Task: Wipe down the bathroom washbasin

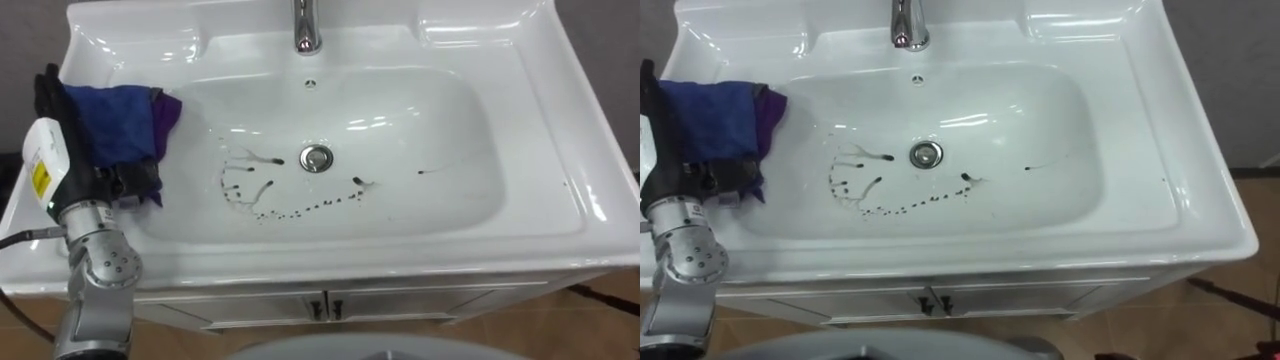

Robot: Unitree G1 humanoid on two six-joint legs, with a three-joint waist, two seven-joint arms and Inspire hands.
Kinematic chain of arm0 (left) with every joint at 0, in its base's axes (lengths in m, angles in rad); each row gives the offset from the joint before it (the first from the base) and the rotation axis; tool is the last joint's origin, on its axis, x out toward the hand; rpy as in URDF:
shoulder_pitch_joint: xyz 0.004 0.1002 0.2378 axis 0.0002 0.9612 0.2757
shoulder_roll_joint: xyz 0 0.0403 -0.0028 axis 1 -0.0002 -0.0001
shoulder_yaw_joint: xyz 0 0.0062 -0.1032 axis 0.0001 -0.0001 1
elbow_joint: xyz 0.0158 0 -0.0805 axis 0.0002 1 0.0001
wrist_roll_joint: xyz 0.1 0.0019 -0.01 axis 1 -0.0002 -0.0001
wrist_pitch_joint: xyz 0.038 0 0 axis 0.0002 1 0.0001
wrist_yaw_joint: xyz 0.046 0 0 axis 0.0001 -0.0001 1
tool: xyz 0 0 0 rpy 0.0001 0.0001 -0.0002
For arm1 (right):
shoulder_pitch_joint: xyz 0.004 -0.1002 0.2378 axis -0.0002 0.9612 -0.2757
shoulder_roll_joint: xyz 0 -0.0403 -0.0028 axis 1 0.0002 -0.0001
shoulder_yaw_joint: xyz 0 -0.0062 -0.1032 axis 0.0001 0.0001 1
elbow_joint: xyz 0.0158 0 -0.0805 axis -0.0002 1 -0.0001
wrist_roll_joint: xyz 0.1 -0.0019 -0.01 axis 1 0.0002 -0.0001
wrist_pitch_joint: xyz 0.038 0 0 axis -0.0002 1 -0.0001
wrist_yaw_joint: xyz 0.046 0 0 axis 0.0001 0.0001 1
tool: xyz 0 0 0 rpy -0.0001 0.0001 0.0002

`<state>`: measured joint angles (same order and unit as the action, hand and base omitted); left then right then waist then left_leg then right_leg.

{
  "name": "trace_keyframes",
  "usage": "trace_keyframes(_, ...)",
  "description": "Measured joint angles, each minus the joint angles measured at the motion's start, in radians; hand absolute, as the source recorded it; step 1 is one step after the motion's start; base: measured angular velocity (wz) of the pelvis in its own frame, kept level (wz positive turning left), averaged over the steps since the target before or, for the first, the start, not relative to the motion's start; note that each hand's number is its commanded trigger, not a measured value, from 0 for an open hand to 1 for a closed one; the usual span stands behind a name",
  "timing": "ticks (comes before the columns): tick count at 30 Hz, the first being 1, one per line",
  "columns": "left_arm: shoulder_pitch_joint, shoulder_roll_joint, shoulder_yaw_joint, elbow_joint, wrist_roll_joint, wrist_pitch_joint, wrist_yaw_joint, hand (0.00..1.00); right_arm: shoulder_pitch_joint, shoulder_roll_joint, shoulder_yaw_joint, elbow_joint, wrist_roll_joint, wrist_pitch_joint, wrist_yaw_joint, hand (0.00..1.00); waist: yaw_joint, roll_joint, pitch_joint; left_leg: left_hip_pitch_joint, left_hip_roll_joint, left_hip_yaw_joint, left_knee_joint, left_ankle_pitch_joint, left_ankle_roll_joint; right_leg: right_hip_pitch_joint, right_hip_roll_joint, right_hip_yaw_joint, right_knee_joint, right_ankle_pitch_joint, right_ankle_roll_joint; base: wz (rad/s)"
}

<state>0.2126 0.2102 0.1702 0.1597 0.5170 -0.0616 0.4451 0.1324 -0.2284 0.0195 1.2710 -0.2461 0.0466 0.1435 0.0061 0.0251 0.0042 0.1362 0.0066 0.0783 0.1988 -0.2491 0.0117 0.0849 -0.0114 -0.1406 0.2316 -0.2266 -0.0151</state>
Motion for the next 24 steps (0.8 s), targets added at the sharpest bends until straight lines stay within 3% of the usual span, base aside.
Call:
trace_keyframes(9,-0.003,0.012,0.002,0.012,0.130,0.037,-0.002,0.00,0.007,0.000,-0.004,-0.035,0.000,0.021,0.001,0.00,0.000,0.000,0.0027,0.013,0.000,0.009,-0.003,0.000,0.000,0.005,0.000,0.004,0.005,0.000,0.000,-0.02)
trace_keyframes(19,-0.002,0.016,0.005,0.028,0.154,0.071,-0.005,0.00,0.010,0.000,-0.005,-0.049,0.002,0.043,0.001,0.00,0.006,0.004,-0.0041,0.016,0.002,0.021,-0.001,0.000,0.000,0.002,0.001,0.010,0.007,0.000,-0.001,-0.02)
trace_keyframes(24,-0.002,0.015,0.005,0.061,0.154,0.077,-0.024,0.00,0.017,0.000,-0.005,-0.049,0.002,0.050,0.001,0.00,0.007,-0.001,-0.0130,0.018,0.004,0.028,0.000,0.000,0.000,0.002,0.003,0.017,0.010,0.001,-0.002,-0.05)
